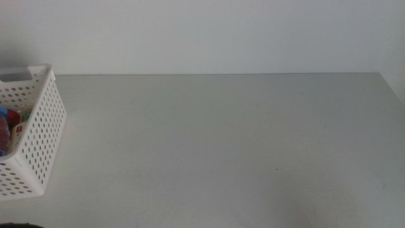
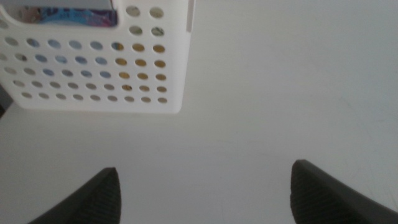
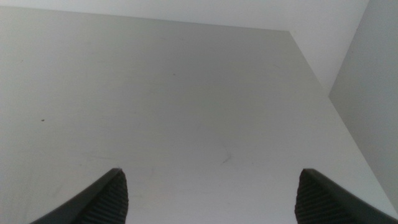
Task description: Use arms to grab the bottles and put them into the dustbin to the left of the table.
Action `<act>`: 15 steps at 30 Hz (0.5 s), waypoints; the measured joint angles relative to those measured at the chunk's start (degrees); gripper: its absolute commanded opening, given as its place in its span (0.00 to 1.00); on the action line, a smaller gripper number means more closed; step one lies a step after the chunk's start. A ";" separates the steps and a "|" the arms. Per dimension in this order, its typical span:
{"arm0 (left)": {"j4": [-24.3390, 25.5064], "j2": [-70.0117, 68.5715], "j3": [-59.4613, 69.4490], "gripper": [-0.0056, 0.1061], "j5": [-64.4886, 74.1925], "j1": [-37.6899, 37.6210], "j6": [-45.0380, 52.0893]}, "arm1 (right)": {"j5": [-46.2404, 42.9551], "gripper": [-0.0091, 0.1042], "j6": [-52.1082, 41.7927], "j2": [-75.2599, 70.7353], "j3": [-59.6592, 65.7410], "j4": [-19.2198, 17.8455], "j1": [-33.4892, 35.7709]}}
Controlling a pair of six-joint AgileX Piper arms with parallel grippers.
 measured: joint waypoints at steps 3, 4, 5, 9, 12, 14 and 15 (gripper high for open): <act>-0.50 -0.99 3.49 0.89 -1.41 -0.04 -0.05 | 0.00 0.74 0.00 0.00 0.00 0.00 0.00; -0.50 -1.96 4.54 0.89 -1.48 -0.04 -0.05 | 0.00 0.74 0.00 0.00 0.00 0.00 0.00; -0.50 -3.13 5.08 0.89 -1.48 -0.04 -0.05 | 0.00 0.74 0.00 0.00 0.00 0.00 0.00; -0.98 -7.90 5.62 0.89 -4.62 -0.04 -0.16 | 0.00 0.74 0.00 0.00 0.00 0.00 0.00; -0.98 -8.77 5.62 0.89 -5.35 -0.04 -0.19 | 0.00 0.74 0.00 0.00 0.00 0.00 0.00; -1.03 -8.77 5.62 0.89 -5.30 -0.04 -0.19 | 0.00 0.74 0.00 0.00 0.00 0.00 -0.30; -1.03 -8.77 5.62 0.89 -5.30 -0.04 -0.19 | 0.00 0.74 0.00 0.00 0.00 0.00 -0.44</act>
